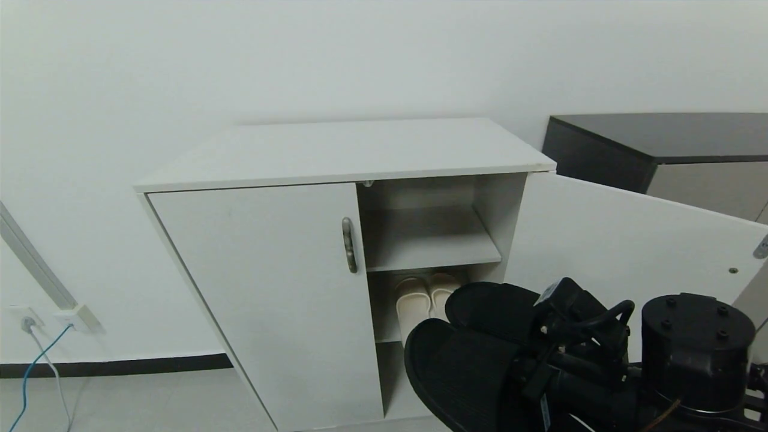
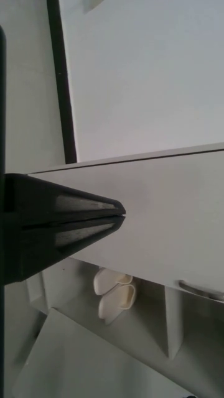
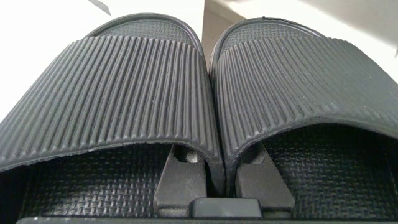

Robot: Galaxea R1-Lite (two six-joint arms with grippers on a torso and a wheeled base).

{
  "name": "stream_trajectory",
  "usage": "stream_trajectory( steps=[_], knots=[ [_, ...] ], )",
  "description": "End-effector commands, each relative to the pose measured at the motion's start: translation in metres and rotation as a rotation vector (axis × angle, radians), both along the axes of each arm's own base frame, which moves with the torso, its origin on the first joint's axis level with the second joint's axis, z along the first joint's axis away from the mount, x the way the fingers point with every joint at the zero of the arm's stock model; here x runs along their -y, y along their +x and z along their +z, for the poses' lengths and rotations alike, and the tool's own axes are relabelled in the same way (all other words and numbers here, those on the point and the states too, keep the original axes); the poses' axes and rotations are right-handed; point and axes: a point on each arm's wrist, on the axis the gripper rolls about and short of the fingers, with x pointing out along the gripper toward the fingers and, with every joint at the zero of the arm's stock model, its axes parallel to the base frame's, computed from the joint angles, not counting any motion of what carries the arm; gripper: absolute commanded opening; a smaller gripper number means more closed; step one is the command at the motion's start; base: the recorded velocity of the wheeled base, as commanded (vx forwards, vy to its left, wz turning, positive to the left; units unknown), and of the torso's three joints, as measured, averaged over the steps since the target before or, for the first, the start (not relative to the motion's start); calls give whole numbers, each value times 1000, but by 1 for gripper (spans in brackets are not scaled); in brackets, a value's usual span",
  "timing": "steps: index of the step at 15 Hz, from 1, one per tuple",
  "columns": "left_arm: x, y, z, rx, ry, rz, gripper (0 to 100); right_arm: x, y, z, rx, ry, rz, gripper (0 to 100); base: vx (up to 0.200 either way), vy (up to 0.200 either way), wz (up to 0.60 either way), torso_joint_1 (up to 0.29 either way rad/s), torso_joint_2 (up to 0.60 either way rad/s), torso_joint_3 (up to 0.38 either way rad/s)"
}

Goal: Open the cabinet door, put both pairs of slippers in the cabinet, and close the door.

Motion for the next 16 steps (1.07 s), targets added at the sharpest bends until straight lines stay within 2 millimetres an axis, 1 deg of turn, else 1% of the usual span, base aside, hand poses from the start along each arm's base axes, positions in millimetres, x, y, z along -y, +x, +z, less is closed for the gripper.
stream_trajectory(
  steps=[1, 5, 8, 9, 16],
  knots=[
    [0, 0, 0, -1, -1, 0, 0, 0, 0, 0, 0, -1, 1, 0, 0, 0, 0, -119, 471, 349],
    [0, 0, 0, -1, -1, 0, 0, 0, 0, -1, -4, -4, 2, 0, 0, 0, 0, -89, 450, 362],
    [0, 0, 0, -1, -1, 0, 0, 0, 0, -1, -4, -4, 2, 0, 0, 0, 0, -33, 435, 399],
    [0, 0, 0, -1, -1, 0, 0, 0, 0, -1, -3, -5, 3, 0, 0, 0, 0, -2, 246, 227],
    [0, 0, 0, -1, -2, 0, 0, 1, -1, -3, 0, -19, 6, 0, 0, 0, 0, 0, 0, 0]
  ],
)
